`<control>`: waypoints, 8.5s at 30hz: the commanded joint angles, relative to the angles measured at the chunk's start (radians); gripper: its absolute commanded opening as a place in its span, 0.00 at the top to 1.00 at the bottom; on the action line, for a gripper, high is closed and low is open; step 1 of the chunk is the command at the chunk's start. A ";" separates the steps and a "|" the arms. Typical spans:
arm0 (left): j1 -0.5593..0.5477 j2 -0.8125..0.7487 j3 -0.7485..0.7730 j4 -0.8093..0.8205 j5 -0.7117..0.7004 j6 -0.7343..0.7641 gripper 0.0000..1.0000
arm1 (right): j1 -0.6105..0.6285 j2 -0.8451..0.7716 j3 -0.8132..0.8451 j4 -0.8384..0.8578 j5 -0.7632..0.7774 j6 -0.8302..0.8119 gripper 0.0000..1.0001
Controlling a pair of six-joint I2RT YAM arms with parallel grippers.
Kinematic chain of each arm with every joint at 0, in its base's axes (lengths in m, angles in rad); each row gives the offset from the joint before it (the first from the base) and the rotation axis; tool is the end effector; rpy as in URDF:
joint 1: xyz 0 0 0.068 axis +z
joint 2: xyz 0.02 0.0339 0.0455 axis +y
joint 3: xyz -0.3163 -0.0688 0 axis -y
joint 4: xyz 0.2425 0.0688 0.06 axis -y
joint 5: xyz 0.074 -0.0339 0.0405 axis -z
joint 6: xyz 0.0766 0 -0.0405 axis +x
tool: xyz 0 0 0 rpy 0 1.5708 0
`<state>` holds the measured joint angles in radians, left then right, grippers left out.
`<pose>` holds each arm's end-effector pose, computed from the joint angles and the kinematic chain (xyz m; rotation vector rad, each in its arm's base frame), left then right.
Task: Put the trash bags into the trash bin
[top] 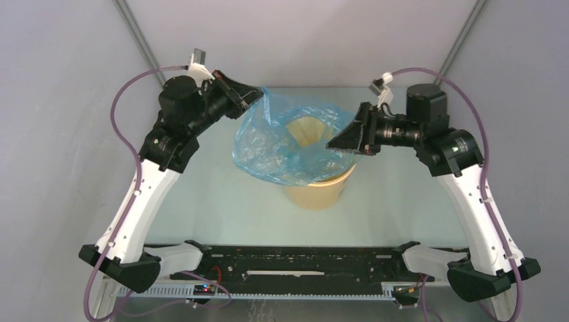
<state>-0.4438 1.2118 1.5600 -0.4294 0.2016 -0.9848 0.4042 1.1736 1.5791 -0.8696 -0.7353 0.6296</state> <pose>0.2327 -0.1276 0.5367 -0.3192 1.7791 -1.2245 0.1763 0.1313 0.4974 -0.2645 2.1774 1.3659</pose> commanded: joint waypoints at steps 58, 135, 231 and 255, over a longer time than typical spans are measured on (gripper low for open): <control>0.025 0.032 -0.068 0.035 0.083 -0.078 1.00 | 0.182 0.460 0.018 0.004 0.724 -0.118 0.48; 0.271 -0.118 -0.124 -0.242 0.102 0.037 0.03 | -0.334 -0.137 -0.155 -0.105 0.120 -0.089 1.00; -0.041 0.007 -0.149 -0.149 0.084 0.158 1.00 | -0.300 -0.110 -0.205 -0.137 0.244 -0.174 0.97; -0.035 -0.076 -0.240 -0.080 0.061 0.062 1.00 | 0.396 0.271 0.163 -0.077 0.798 -0.185 0.52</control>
<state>-0.4816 1.1606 1.3388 -0.5407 0.2901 -0.9020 0.7074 1.3643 1.8923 -1.0878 -0.0128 0.4374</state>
